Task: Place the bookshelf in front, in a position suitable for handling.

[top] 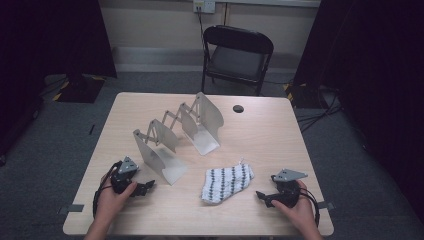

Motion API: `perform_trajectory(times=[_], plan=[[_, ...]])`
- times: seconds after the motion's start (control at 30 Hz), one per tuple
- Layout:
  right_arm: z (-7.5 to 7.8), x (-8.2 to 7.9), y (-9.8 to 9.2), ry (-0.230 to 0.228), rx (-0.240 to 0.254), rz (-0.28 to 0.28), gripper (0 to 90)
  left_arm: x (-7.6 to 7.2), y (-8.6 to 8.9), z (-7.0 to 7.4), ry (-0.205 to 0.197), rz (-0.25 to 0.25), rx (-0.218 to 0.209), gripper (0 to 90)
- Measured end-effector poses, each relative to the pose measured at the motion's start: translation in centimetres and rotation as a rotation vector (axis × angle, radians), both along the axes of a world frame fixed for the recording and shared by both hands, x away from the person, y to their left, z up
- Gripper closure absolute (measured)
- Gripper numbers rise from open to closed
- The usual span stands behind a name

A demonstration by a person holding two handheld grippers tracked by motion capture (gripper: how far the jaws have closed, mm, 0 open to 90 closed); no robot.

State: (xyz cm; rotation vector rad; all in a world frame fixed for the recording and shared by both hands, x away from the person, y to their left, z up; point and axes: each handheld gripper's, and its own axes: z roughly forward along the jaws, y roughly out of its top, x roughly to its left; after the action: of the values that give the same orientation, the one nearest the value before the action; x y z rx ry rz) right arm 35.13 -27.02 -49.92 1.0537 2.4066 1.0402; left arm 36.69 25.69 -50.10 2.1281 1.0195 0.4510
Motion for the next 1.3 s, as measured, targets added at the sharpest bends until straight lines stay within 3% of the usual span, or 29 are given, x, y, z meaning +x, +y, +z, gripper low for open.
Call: perform_trajectory(times=[0.63,0.8,0.83,0.9,1.0,1.1,1.2,1.3], plan=[[0.1,0.0,0.3,0.004,-0.004,0.000,13.5,0.0,0.0,0.0,0.000,0.000,0.000,12.1],[1.2,0.1,1.8,-0.013,-0.022,0.051,14.1,0.0,0.0,0.0,0.001,0.002,-0.003,12.1],[1.8,0.1,2.4,-0.021,0.010,0.082,14.2,0.0,0.0,0.0,0.001,0.002,-0.003,12.0],[2.4,0.2,3.2,-0.041,0.025,0.112,14.4,0.0,0.0,0.0,0.002,0.003,-0.006,12.0],[3.0,0.4,4.5,-0.060,0.020,0.143,14.7,0.0,0.0,0.0,0.001,0.002,-0.003,12.1],[3.0,0.6,5.1,-0.066,0.042,0.160,16.6,0.0,0.0,0.0,0.001,0.002,-0.003,12.0],[2.9,1.5,6.5,-0.068,0.022,0.183,16.8,0.0,0.0,0.0,0.001,0.001,-0.002,12.0],[3.0,2.0,7.3,-0.083,0.045,0.211,18.5,0.0,0.0,0.0,0.001,0.002,-0.003,12.0]])
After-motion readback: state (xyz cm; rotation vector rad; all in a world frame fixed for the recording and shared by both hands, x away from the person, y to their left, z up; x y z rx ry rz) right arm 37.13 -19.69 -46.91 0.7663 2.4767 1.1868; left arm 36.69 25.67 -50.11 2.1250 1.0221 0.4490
